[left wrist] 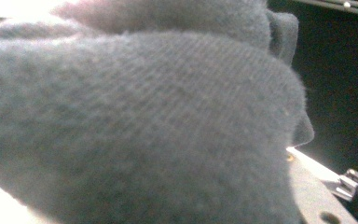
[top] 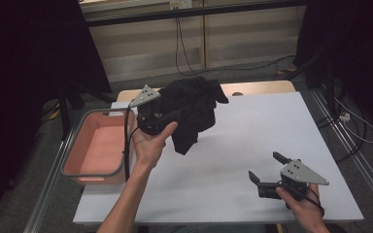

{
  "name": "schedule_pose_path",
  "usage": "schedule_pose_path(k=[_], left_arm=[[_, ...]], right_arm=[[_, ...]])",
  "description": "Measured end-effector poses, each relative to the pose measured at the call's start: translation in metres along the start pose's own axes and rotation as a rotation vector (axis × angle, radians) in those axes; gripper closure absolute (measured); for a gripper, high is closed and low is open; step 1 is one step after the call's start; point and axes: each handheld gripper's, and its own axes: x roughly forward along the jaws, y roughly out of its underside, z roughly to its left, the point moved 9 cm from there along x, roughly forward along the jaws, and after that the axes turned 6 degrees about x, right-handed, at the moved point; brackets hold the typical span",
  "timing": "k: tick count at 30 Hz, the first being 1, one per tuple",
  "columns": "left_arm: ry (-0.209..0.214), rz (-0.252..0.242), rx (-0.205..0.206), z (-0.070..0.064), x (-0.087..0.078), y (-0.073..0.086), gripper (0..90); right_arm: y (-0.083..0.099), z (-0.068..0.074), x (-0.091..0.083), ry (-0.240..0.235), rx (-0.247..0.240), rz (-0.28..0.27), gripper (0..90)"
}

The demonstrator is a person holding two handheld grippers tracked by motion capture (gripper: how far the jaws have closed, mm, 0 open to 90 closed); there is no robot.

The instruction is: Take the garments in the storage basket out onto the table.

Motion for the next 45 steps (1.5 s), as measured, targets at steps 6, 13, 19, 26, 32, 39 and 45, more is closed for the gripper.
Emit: schedule_pose_path(k=[6, 13, 19, 26, 32, 39, 45], left_arm=[[0.026, 0.047, -0.008, -0.006, 0.011, 0.019, 66.0], [0.029, 0.118, -0.009, -0.004, 0.015, 0.047, 66.0], [0.022, 0.171, -0.027, 0.002, 0.021, 0.066, 65.8], [0.015, 0.236, -0.045, 0.007, 0.035, 0.090, 65.2], [-0.014, 0.300, -0.020, 0.012, 0.049, 0.106, 64.8], [-0.024, 0.358, -0.021, 0.015, 0.067, 0.124, 64.3], [-0.009, 0.405, -0.030, 0.015, 0.080, 0.139, 63.1]], right_arm=[[0.000, 0.000, 0.000, -0.002, -0.002, 0.000, 0.7], [0.000, 0.001, 0.000, 0.000, -0.003, 0.001, 0.7], [0.000, 0.001, 0.000, -0.001, -0.006, 0.002, 0.7], [0.000, 0.000, 0.000, 0.000, -0.006, 0.003, 0.7], [0.001, 0.000, 0.000, -0.001, -0.007, 0.003, 0.7], [0.001, 0.001, 0.001, -0.004, -0.007, 0.003, 0.7], [0.000, 0.000, 0.000, -0.002, -0.006, 0.001, 0.7]])
